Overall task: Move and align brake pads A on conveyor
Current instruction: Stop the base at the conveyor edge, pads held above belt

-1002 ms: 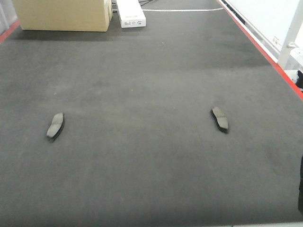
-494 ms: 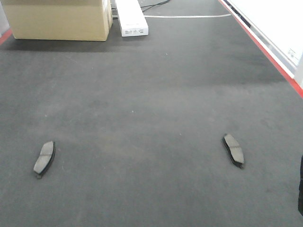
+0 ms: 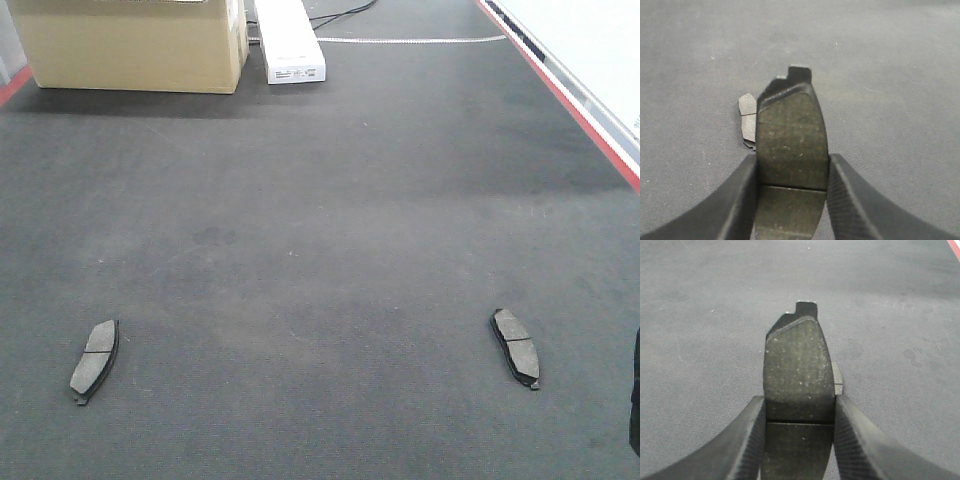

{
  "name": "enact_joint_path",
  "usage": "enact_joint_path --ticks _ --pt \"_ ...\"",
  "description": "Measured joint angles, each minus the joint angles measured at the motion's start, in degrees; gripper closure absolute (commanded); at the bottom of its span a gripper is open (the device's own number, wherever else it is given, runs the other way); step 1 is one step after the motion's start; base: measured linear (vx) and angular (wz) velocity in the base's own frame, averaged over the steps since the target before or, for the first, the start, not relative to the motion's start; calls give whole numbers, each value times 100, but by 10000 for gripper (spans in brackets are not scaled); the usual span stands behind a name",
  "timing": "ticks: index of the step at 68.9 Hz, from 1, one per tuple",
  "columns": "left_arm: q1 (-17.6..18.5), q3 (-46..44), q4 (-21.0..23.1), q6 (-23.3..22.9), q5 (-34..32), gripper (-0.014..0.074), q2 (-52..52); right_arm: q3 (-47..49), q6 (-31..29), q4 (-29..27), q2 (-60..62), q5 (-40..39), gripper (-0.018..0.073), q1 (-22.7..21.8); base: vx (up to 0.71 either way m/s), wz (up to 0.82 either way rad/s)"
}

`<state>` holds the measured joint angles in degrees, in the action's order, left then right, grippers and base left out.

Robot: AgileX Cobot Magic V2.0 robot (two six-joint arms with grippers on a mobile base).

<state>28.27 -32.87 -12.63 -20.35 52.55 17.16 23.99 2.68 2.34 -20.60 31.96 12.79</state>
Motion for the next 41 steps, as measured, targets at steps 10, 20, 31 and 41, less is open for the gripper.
enact_joint_path --ticks 10,20,31,41 --pt "0 0 0 0 0 602 0 0 0 0 0 0 563 0 1 0" --pt "0 0 0 0 0 602 0 0 0 0 0 0 563 0 0 0" --pt "0 0 0 0 0 602 0 0 0 0 0 0 563 0 0 0" --pt "0 0 0 0 0 602 0 0 0 0 0 0 563 0 0 0"
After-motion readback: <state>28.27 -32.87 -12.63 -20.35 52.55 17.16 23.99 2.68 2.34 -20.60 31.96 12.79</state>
